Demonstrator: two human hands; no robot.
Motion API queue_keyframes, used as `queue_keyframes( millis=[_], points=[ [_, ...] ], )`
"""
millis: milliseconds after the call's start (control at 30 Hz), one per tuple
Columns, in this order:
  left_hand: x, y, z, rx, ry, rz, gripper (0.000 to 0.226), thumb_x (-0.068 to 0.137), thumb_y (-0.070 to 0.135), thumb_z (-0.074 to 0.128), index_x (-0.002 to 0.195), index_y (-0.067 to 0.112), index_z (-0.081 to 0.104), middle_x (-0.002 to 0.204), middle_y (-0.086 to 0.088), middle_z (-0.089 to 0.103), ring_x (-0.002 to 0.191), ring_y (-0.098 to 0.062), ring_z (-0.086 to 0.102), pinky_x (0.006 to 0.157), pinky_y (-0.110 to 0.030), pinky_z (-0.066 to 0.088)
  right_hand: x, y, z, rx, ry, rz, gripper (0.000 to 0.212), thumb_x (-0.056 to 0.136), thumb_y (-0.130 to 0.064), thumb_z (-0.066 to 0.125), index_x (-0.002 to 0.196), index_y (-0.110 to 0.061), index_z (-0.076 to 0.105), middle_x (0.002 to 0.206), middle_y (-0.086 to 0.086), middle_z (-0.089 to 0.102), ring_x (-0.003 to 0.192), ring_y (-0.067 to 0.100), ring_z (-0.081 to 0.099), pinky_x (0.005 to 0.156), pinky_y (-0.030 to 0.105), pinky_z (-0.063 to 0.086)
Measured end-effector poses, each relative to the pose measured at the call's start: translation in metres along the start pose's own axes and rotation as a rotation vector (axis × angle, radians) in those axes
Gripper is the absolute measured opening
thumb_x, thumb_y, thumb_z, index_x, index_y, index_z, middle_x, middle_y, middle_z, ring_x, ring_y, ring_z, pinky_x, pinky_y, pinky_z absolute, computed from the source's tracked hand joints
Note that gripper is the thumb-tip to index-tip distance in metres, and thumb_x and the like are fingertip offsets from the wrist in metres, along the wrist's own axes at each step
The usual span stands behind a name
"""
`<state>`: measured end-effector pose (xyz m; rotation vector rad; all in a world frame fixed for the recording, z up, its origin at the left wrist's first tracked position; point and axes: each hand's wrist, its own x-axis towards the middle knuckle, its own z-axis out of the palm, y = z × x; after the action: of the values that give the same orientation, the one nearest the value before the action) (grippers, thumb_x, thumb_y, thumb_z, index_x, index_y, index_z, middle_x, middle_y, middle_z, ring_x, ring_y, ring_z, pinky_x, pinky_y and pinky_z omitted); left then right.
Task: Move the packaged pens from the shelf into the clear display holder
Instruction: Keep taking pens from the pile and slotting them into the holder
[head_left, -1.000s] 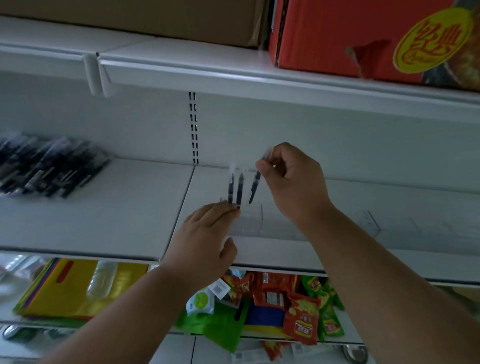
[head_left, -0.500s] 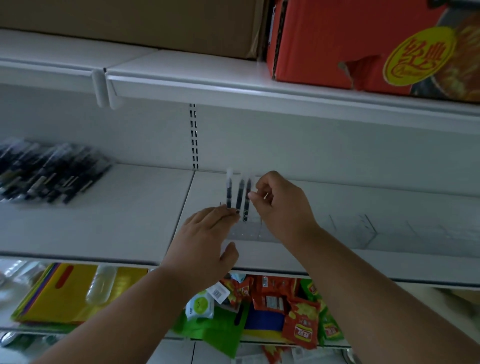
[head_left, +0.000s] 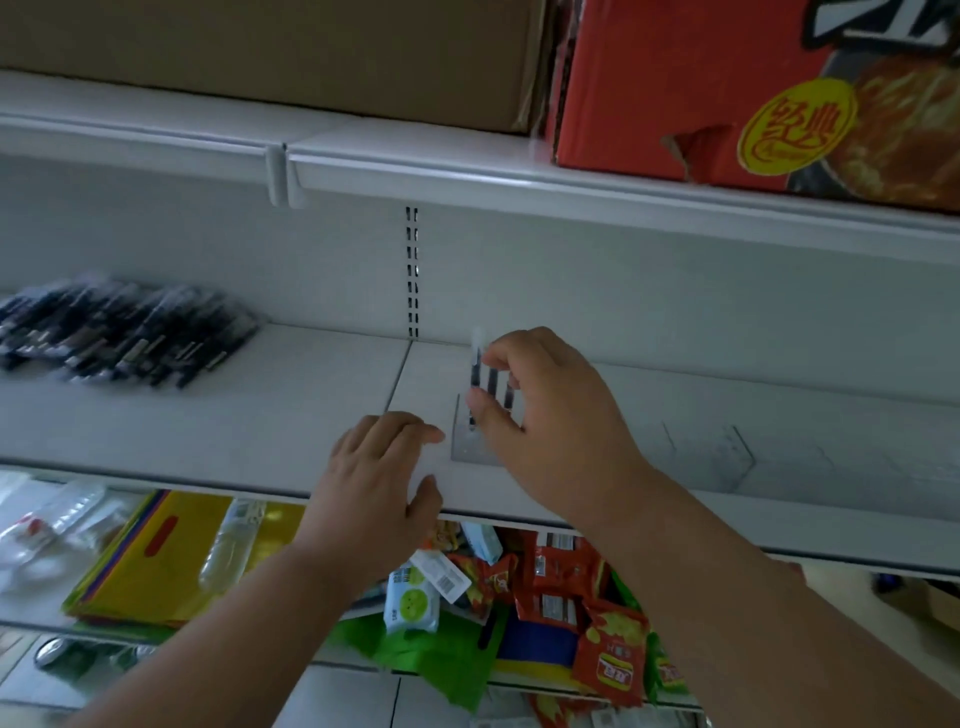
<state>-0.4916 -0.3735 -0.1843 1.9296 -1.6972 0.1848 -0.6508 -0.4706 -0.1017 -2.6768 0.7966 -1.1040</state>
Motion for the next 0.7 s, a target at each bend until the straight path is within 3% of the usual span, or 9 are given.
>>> queue_keyframes(
  millis=[233,433,700],
  points=[
    [-0.043,-0.054,-0.045,0.096,-0.002,-0.135,0.037,0.083,0.038,0.045,0.111,0.024,0.063,0.108,0.006,0.059,0.104,-0.020,0.056,0.088,-0.039,0.048,0.026,-0.072,0.030,0.012,-0.123,-0.059,0.031,0.092,-0.035,0.060,0.115,-0.014,0.059,0.109,0.002,0.060,0.099,0.019,0.056,0.084,0.036,0.047],
    [-0.086,-0.144,-0.110,0.141,-0.013,-0.274,0.043,0.084,0.047,0.037,0.117,0.031,0.059,0.115,0.010,0.055,0.112,-0.017,0.051,0.092,-0.039,0.046,0.056,-0.167,0.098,-0.026,-0.201,-0.123,0.035,0.092,-0.039,0.058,0.115,-0.014,0.059,0.110,0.005,0.060,0.097,0.024,0.057,0.085,0.040,0.049],
    [-0.131,-0.276,-0.193,0.174,0.019,-0.285,0.034,0.084,0.042,0.046,0.108,0.026,0.065,0.104,0.005,0.062,0.099,-0.020,0.059,0.084,-0.039,0.051,0.096,-0.285,0.186,-0.030,-0.245,-0.051,0.033,0.093,-0.044,0.053,0.119,-0.023,0.053,0.117,-0.003,0.054,0.106,0.018,0.052,0.093,0.040,0.046]
  ],
)
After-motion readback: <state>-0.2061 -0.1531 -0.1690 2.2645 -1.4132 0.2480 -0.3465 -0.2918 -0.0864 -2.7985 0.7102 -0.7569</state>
